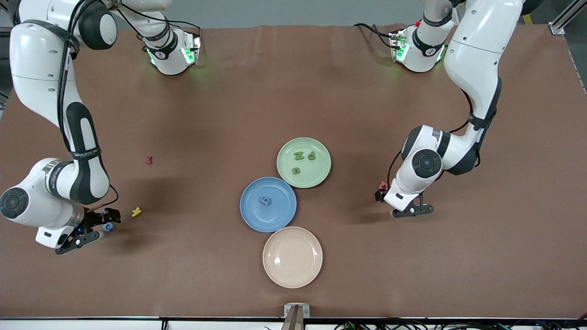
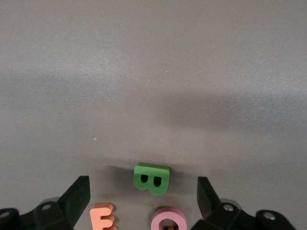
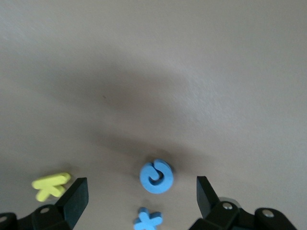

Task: Sort letters by color into matching plates
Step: 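Grasp green B with the left gripper while the right gripper grasps blue o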

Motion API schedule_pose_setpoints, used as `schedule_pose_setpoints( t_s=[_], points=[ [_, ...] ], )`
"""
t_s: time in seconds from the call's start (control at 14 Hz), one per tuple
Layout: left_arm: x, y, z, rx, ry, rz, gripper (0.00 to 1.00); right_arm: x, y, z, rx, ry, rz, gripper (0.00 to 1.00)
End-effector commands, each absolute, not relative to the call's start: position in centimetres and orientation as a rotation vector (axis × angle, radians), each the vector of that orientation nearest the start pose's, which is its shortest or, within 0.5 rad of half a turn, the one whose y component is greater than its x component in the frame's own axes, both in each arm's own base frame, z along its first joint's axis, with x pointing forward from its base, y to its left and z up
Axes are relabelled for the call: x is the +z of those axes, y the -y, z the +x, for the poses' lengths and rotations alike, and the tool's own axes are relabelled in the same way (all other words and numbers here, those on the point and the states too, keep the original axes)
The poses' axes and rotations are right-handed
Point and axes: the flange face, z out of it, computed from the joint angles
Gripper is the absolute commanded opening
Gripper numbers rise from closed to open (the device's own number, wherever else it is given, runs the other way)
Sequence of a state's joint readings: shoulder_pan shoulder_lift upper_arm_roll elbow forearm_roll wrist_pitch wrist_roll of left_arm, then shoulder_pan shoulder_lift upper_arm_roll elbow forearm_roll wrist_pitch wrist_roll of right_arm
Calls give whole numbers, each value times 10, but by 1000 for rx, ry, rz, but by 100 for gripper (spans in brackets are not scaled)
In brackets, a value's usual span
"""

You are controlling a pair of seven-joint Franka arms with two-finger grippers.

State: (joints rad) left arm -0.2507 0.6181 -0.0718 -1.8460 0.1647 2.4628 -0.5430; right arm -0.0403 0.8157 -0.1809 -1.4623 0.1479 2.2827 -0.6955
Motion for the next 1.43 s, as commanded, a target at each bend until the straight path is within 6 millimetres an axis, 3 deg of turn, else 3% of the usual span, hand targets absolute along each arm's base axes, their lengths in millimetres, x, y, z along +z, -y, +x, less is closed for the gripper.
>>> schedule_pose_setpoints(
  t_s=[0.0, 0.29, 0.43, 0.71, 1.0, 1.14, 1.35],
  points=[
    [183, 199, 609, -73, 149, -3089, 93, 185, 145, 705, -21, 709, -3071, 100],
    [177, 198, 609, -67, 151, -3090, 73, 171, 152, 701, 0, 679, -3068, 94],
    [176, 198, 608, -65, 151, -3090, 60, 171, 150, 702, -3, 681, -3067, 85],
    [172, 197, 609, -71, 154, -3095, 44, 170, 148, 705, -27, 692, -3075, 66],
    [174, 199, 610, -78, 159, -3096, 22, 172, 146, 708, -37, 701, -3078, 61],
    [179, 200, 612, -90, 165, -3098, 18, 172, 146, 708, -38, 697, -3078, 61],
    [202, 210, 611, -92, 166, -3097, 18, 172, 145, 708, -38, 690, -3078, 55]
  ],
)
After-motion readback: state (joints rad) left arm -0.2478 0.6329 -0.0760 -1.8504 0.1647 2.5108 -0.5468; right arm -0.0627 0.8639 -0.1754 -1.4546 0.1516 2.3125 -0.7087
